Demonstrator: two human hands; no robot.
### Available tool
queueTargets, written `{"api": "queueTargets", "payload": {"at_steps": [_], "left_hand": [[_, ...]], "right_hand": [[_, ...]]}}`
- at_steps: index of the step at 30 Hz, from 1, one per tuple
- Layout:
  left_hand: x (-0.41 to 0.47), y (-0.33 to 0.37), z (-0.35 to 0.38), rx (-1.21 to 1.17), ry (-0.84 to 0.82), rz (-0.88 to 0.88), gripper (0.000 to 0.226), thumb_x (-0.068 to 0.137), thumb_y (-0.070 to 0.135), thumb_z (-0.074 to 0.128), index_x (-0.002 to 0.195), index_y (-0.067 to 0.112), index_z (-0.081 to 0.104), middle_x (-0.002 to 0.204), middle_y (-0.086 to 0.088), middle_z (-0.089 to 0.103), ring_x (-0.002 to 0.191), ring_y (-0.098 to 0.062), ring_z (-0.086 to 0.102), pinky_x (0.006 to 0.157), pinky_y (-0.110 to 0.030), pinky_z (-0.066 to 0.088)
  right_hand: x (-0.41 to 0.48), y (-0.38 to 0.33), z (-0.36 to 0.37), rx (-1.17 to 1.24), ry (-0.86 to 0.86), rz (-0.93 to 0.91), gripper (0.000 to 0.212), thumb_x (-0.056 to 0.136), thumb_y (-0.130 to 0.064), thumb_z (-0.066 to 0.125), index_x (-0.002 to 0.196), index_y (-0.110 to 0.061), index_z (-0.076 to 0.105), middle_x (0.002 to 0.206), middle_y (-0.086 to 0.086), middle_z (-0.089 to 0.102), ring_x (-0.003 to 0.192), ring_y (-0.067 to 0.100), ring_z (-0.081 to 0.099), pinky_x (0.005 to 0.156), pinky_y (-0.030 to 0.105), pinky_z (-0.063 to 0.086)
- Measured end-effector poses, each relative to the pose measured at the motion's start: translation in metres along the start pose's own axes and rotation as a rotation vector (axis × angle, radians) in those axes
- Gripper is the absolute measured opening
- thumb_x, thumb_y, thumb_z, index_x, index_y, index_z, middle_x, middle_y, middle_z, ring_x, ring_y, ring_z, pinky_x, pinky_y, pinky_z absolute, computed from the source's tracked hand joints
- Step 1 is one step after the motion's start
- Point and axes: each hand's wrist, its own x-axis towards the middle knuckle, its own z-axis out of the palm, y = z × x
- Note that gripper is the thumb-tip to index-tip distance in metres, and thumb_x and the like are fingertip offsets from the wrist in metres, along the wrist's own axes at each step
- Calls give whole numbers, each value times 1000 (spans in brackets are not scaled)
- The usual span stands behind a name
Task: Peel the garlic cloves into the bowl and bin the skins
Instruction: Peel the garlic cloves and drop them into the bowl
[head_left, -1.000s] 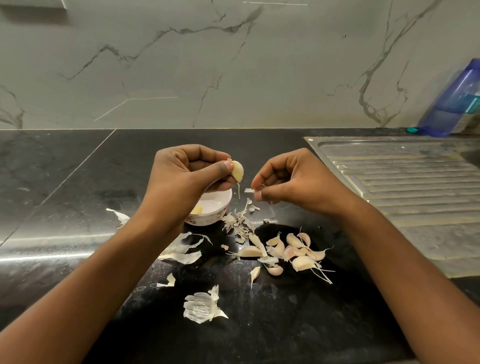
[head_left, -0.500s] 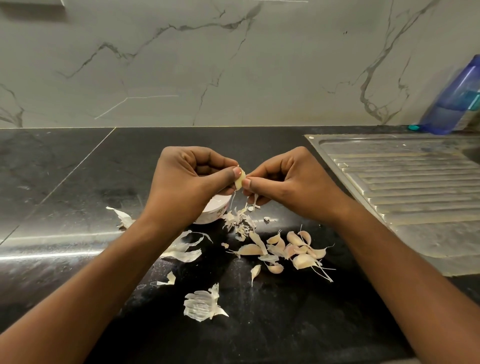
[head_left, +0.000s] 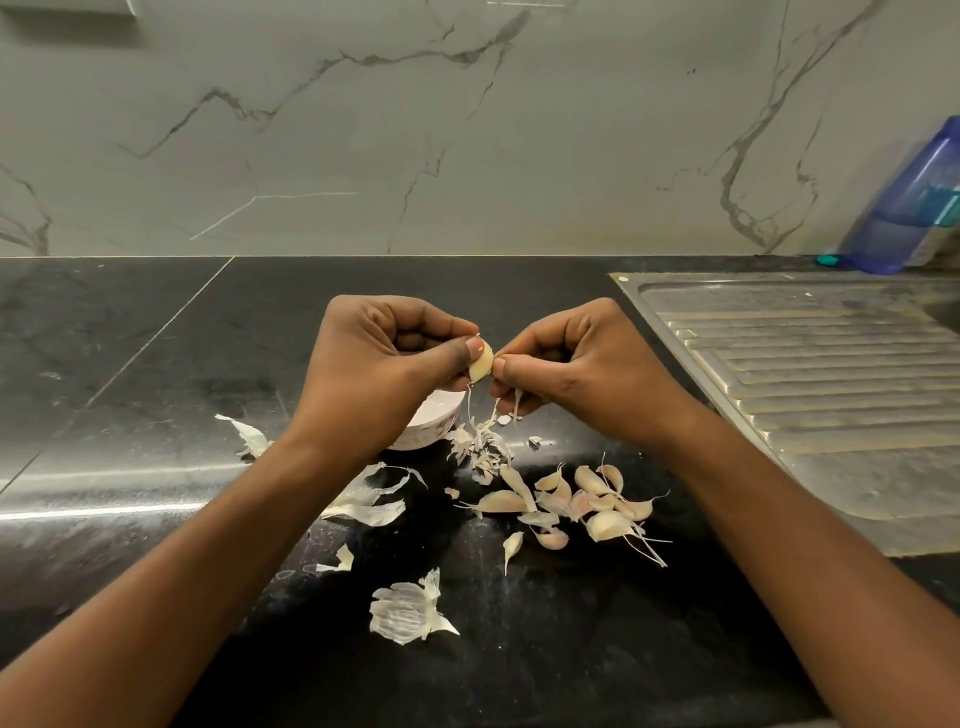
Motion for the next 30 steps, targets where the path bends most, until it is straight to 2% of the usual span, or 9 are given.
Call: {"api": "queueTargets", "payload": {"at_steps": [11,14,18,21,26,30], "left_hand": [[1,-2,0,80,11,41,13,86,8,83,98,4,80,84,-4,81,74,-19,80,71,-26,65],[1,-1,-1,33,8,12,13,86,7,82,99,4,79,84,-6,81,75,-21,80,71,-26,64],[1,1,-2,-74,-30,-88,15,88,5,79,102,2,78,87,-10,81,79,-25,80,74,-28,65],[2,3,-2,-141,-67,-169,19,89,6,76,107,3,77,92,-11,81,83,-25,80,76,-29,66],[0,5,0,-143,-133,-179,32,83,8,80,114,5,76,97,-9,82,91,-24,80,81,-27,64],[-1,6,-2,-136,-167,-186,42,77,7,85,117,7,75,100,-8,82,94,-22,80,84,-27,64]], "right_hand": [[-2,-6,-3,44,-31,27,17,95,-16,78,100,-1,80,85,10,81,77,27,80,72,32,67],[-2,-6,-5,65,-43,25,15,96,-13,76,101,0,80,85,10,81,78,28,79,75,36,68],[-2,-6,-5,67,-19,0,10,96,-8,76,98,2,79,82,10,80,73,26,78,71,33,66],[-1,-4,-4,84,5,-3,9,95,-6,76,96,3,79,81,12,79,72,27,77,70,33,65],[-1,-4,-4,85,15,-16,12,92,-9,79,95,2,79,81,14,78,73,29,76,70,36,65],[0,-4,-5,89,9,-29,12,92,-9,79,95,2,78,82,14,78,72,24,75,69,29,62]]}}
